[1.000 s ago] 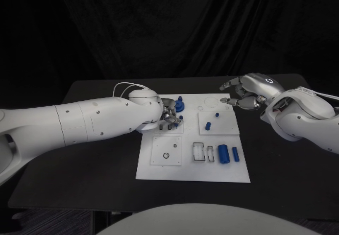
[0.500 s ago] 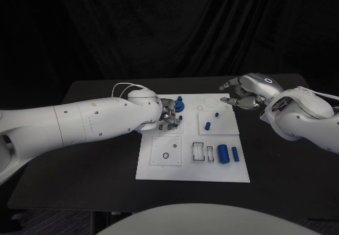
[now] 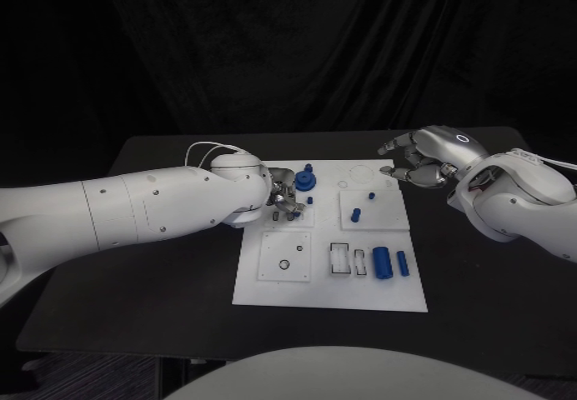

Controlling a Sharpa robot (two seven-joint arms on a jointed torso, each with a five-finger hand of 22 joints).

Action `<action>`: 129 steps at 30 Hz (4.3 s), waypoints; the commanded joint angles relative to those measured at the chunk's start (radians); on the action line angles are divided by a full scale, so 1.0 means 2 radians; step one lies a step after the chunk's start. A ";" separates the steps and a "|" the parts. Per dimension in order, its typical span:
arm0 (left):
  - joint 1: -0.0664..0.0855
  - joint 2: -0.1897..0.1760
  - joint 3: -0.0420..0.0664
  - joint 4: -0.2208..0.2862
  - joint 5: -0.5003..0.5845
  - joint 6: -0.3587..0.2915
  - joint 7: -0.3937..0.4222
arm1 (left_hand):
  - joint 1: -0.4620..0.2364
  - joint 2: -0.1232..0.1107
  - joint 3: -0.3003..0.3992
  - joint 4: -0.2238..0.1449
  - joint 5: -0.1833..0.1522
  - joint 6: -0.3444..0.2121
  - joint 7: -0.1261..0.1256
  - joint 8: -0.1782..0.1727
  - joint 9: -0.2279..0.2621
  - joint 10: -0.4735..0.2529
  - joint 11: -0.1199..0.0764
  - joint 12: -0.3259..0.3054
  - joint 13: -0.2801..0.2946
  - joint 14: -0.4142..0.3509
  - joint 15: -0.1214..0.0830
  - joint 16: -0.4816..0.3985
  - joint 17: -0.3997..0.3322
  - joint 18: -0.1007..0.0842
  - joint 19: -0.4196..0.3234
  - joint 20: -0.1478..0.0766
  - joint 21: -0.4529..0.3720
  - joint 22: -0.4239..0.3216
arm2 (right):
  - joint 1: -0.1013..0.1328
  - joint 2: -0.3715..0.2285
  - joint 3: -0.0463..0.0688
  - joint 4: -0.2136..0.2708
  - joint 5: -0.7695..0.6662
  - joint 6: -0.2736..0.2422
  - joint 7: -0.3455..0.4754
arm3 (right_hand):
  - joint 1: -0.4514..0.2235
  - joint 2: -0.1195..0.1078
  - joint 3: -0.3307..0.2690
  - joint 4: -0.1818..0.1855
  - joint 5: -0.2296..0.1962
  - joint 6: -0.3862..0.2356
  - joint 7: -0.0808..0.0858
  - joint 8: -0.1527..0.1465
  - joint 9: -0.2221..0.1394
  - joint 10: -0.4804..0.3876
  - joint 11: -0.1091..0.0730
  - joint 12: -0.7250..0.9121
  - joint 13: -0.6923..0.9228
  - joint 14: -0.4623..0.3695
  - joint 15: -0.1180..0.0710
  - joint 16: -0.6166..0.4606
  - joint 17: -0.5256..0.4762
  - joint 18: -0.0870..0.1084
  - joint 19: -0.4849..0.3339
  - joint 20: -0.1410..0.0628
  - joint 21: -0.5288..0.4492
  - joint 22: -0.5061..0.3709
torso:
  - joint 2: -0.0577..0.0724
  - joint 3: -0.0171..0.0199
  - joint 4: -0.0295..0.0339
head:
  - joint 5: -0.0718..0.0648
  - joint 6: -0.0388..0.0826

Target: Assemble the parts on the task board

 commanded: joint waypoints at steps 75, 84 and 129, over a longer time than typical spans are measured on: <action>-0.028 -0.037 0.000 0.021 0.000 -0.076 0.042 | -0.017 -0.014 0.045 -0.009 -0.013 0.009 0.001 -0.016 0.019 0.052 -0.004 0.001 0.130 0.052 -0.002 0.001 0.132 -0.003 -0.003 -0.002 -0.007 0.014 | -0.003 -0.008 0.000 0.001 -0.001 0.031 -0.025 | 0.007 0.006 0.009 -0.011 0.023 0.006 -0.001 -0.008 -0.004 0.043 0.004 -0.007 0.122 0.029 0.004 -0.015 0.021 0.012 0.008 0.005 -0.020 0.095 | 0.000 -0.0002 -0.0005 | 0.008 0.000; -0.029 -0.039 0.000 0.022 0.000 -0.082 0.046 | -0.017 -0.015 0.046 -0.009 -0.011 0.010 0.000 -0.016 0.020 0.052 -0.004 0.001 0.130 0.052 -0.002 0.001 0.132 -0.003 -0.003 -0.002 -0.008 0.014 | -0.003 -0.008 0.000 0.001 -0.001 0.032 -0.025 | 0.007 0.006 0.014 -0.013 0.038 0.007 -0.001 -0.010 -0.006 0.043 0.004 -0.007 0.122 0.029 0.004 -0.016 0.020 0.012 0.007 0.004 -0.021 0.095 | 0.000 0.0002 -0.0007 | 0.008 0.000; -0.045 -0.065 0.000 0.046 0.000 -0.178 0.074 | -0.023 -0.017 0.057 -0.010 -0.008 0.018 -0.001 -0.019 0.027 0.052 -0.005 0.001 0.130 0.052 -0.004 0.001 0.132 -0.003 -0.003 -0.002 -0.008 0.015 | -0.004 -0.009 0.000 0.002 -0.001 0.035 -0.028 | 0.004 0.005 0.026 -0.015 0.065 0.010 0.000 -0.013 -0.009 0.040 0.004 -0.010 0.119 0.028 0.004 -0.020 0.015 0.013 0.006 0.004 -0.026 0.094 | 0.000 0.0005 0.0001 | 0.005 0.000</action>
